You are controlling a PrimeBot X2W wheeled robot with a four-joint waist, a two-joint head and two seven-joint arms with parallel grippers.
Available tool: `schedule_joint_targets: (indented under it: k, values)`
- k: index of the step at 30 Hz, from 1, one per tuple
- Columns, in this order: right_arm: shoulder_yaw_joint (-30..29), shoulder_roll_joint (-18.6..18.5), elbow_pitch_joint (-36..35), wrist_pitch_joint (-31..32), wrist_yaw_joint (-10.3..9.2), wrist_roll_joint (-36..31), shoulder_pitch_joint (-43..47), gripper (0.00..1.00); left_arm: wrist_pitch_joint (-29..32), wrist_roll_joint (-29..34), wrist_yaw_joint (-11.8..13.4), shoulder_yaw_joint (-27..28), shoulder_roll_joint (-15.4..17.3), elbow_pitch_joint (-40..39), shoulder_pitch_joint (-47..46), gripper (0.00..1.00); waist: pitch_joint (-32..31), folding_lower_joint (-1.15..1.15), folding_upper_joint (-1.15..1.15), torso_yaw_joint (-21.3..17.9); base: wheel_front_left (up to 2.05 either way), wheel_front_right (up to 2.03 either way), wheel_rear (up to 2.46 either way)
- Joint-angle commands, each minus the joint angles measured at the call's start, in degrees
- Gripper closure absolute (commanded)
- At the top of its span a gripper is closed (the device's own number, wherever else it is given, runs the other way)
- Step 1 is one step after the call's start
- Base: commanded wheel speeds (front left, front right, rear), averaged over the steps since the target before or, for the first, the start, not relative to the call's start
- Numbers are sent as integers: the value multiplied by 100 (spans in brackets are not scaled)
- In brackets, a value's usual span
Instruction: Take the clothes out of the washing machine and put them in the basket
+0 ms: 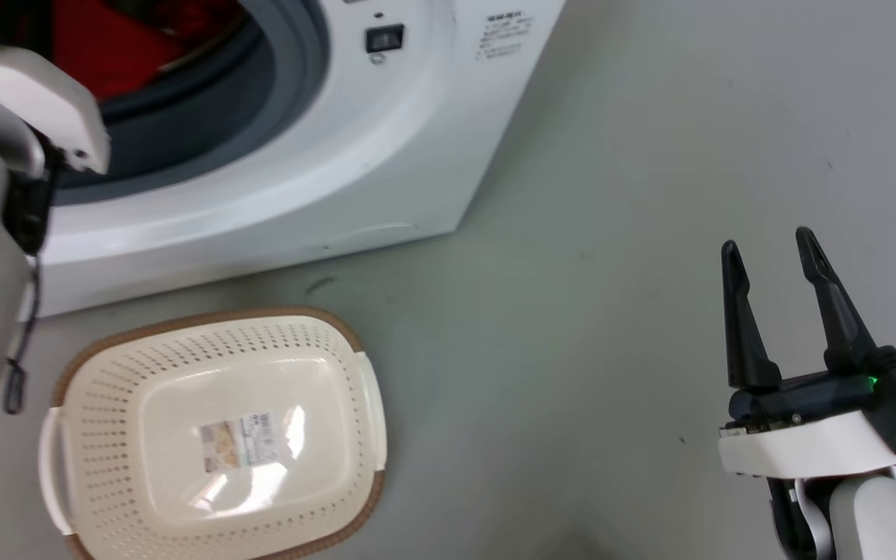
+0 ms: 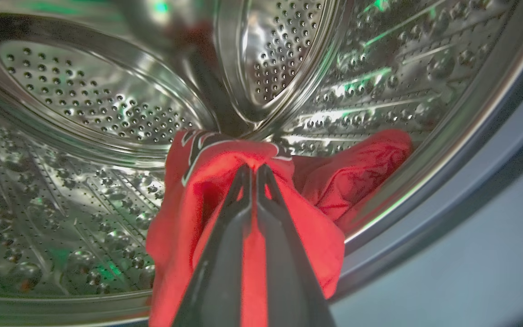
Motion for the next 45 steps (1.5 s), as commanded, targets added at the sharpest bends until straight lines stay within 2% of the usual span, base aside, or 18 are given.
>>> schedule_joint_targets:
  k: [1, 8, 13, 20, 27, 31, 35, 41, 45]
  values:
    - [-22, -2, 17, -14, -6, -30, 85, 0, -63, -40, 71, 84, -62, -77, 157, 100, -395, 1, 0, 307, 0, 0, 0]
    - [-76, -1, 121, -14, -6, -105, 285, 0, -90, 320, 419, 773, -304, -1230, 1238, 100, -1078, 1, 0, 593, 0, 0, 0]
    - [-101, -2, 189, -14, -6, -175, 448, 0, -89, 824, 542, 1234, -469, -2187, 2145, 100, -1507, 1, 0, 807, 0, 0, 0]
    - [-153, -2, 231, -14, -6, -264, 658, 0, -86, 1372, 499, 1702, -645, -3337, 3242, 100, -1926, 1, 0, 1080, 0, 0, 0]
    - [-216, -2, 251, -14, -6, -318, 834, 0, -81, 1635, 400, 1858, -726, -4161, 4276, 100, -2143, 1, 0, 1283, 0, 0, 0]
    - [-267, -1, 189, -14, -6, -343, 825, 0, -81, 1632, 336, 1840, -711, -4280, 4712, 100, -2034, 1, 0, 1394, 0, 0, 0]
    - [-251, -1, 169, -14, -6, -466, 820, 0, -70, 1454, 213, 1785, -743, -4068, 5064, 100, -1801, 1, 0, 1482, 0, 0, 0]
    - [-307, -1, 113, -14, -6, -619, 666, 0, -79, 1293, 91, 1716, -911, -3333, 5270, 100, -1347, 1, 0, 1521, 0, 0, 0]
    - [-312, -2, 84, -14, -6, -683, 586, 0, -81, 1272, -92, 1608, -1072, -2607, 5201, 100, -1028, 1, 0, 1503, 0, 0, 0]
